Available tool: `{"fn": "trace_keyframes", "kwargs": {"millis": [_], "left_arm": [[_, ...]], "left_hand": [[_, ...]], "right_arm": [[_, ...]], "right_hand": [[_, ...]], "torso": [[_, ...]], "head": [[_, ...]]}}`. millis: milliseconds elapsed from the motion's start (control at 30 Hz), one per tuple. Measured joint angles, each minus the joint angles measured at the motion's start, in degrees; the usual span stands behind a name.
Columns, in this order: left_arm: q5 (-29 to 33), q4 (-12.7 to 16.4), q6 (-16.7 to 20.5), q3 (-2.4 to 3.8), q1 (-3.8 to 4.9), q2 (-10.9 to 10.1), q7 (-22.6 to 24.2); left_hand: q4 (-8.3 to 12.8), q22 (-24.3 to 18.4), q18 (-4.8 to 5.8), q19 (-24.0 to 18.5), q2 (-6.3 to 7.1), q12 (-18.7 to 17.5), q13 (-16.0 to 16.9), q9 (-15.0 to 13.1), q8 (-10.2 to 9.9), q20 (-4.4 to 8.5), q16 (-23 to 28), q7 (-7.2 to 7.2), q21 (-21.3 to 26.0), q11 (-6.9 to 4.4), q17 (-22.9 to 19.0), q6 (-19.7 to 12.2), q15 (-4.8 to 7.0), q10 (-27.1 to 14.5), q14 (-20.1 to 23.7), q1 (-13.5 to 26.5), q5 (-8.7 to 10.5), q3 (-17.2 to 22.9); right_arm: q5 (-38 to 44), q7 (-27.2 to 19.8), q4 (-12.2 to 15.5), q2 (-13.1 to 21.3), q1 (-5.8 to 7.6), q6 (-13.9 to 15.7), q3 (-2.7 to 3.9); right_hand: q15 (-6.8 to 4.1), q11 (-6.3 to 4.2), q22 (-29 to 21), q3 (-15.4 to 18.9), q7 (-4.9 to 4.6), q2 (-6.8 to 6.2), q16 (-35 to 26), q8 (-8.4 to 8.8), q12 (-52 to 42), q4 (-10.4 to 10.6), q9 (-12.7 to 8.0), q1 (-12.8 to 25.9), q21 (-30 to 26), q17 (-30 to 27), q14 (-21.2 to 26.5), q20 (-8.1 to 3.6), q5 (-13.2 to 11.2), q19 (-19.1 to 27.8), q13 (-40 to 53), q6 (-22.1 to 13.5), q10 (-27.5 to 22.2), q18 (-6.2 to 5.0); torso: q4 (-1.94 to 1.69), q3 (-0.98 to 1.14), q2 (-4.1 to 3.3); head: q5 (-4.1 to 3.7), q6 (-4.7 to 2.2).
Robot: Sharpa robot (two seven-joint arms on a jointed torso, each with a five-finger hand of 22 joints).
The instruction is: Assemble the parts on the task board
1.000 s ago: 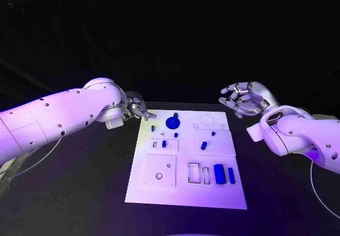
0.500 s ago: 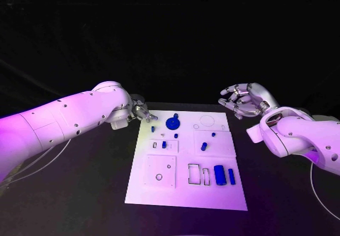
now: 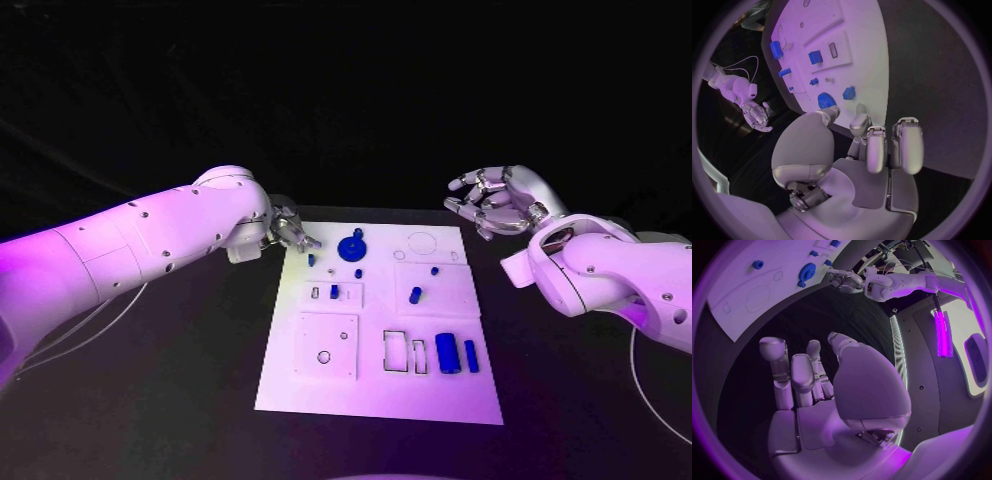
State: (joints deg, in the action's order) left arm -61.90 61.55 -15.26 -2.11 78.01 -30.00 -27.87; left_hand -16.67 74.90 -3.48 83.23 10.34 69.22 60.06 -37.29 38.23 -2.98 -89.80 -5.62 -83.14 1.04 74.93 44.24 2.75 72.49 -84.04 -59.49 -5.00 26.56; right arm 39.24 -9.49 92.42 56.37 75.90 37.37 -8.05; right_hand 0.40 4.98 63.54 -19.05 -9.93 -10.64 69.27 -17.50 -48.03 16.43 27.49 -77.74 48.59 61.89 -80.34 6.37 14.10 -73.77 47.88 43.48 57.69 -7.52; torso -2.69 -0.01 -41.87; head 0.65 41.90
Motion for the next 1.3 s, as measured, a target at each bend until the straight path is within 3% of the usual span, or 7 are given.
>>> {"fn": "trace_keyframes", "kwargs": {"millis": [167, 533, 833, 1133, 1300], "left_arm": [[-0.18, -0.21, -1.32, -0.45, -0.04, 0.44, -0.03], [-0.34, -0.61, -2.56, -0.69, -0.07, 0.75, -0.03], [-0.15, -0.32, -2.87, -0.72, -0.08, 0.78, -0.03], [0.47, -0.16, -2.72, -0.73, -0.08, 0.81, 0.04], [0.94, -0.04, -2.61, -0.73, -0.08, 0.82, 0.08]], "left_hand": [[0.00, 0.04, 0.00, 0.00, 0.00, 0.00, -0.06, 0.00, 0.00, 0.00, 0.00, 0.00, 0.00, 0.00, 0.00, 0.00, 0.00, 0.00, 0.00, 0.00, 0.00, 0.00], [0.17, 0.04, 0.00, 0.00, -0.05, 0.00, 0.01, 0.17, 0.00, 0.00, 0.00, 0.01, 0.00, 0.00, -0.01, 0.82, 0.00, 0.00, 0.00, -0.05, 0.00, -0.16], [0.32, 0.04, 0.00, 0.00, -1.06, 0.00, -0.13, 0.34, -0.33, 0.00, 0.00, 0.00, 0.00, -0.01, -0.01, 1.24, 0.00, 0.00, 0.00, -1.58, 0.00, -0.32], [1.19, 0.03, 0.00, 0.00, -3.35, 0.00, -0.06, 0.18, 0.04, 0.00, 0.00, 0.52, 0.00, -0.01, -0.02, 2.17, 0.00, 0.00, 0.00, -5.61, 0.00, 1.06], [1.61, 0.03, 0.00, 0.00, -3.50, 0.19, 0.00, -0.17, 0.50, 0.00, 0.00, 0.93, 0.00, -0.01, -0.02, 2.57, 0.00, 0.00, 0.00, -6.91, 0.00, 1.47]], "right_arm": [[-0.01, 0.00, -0.05, -0.18, 0.00, -0.01, 0.00], [-0.01, -0.01, -0.12, -0.28, 0.00, -0.02, 0.00], [-0.01, -0.01, -0.14, -0.35, 0.00, -0.04, 0.00], [-0.02, -0.01, -0.18, -0.41, -0.01, -0.05, 0.00], [-0.02, -0.01, -0.20, -0.43, -0.01, -0.06, 0.00]], "right_hand": [[0.00, 0.00, 0.00, 0.00, 0.00, 0.00, 0.00, 0.00, 0.00, 0.00, 0.00, 0.00, 0.00, 0.00, 0.00, 0.00, 0.00, 0.00, 0.00, 0.00, 0.00, 0.00], [0.00, 0.00, 0.00, 0.00, 0.00, 0.00, 0.00, -0.22, 0.00, 0.00, 0.00, 0.00, 0.00, 0.04, 0.00, 0.00, 0.00, 0.00, -0.16, 0.00, 0.00, 0.00], [0.00, 0.05, 0.00, 0.00, 0.00, 0.00, 0.00, -0.22, 0.00, 0.00, 0.00, 0.00, 0.00, 0.04, 0.00, 0.00, 0.00, 0.00, -0.24, 0.00, 0.05, 0.00], [0.00, 0.05, 0.00, 0.00, 0.00, 0.00, 0.00, -0.22, 0.00, 0.00, -0.01, 0.00, 0.00, 0.11, 0.00, 0.00, 0.00, 0.00, -0.24, 0.00, 0.05, 0.00], [0.00, 0.05, 0.00, 0.00, 0.00, 0.00, 0.00, -0.22, 0.00, 0.00, -0.01, 0.00, 0.00, 0.11, 0.00, 0.00, 0.00, 0.00, -0.24, 0.00, 0.05, 0.00]], "torso": [[0.00, -0.03, 0.03], [0.01, -0.04, 0.04], [0.02, -0.04, 0.01], [0.01, -0.04, 0.02], [0.01, -0.04, 0.02]], "head": [[0.04, 0.18], [0.03, 0.38], [0.10, 0.68], [0.21, 0.81], [0.21, 0.91]]}}
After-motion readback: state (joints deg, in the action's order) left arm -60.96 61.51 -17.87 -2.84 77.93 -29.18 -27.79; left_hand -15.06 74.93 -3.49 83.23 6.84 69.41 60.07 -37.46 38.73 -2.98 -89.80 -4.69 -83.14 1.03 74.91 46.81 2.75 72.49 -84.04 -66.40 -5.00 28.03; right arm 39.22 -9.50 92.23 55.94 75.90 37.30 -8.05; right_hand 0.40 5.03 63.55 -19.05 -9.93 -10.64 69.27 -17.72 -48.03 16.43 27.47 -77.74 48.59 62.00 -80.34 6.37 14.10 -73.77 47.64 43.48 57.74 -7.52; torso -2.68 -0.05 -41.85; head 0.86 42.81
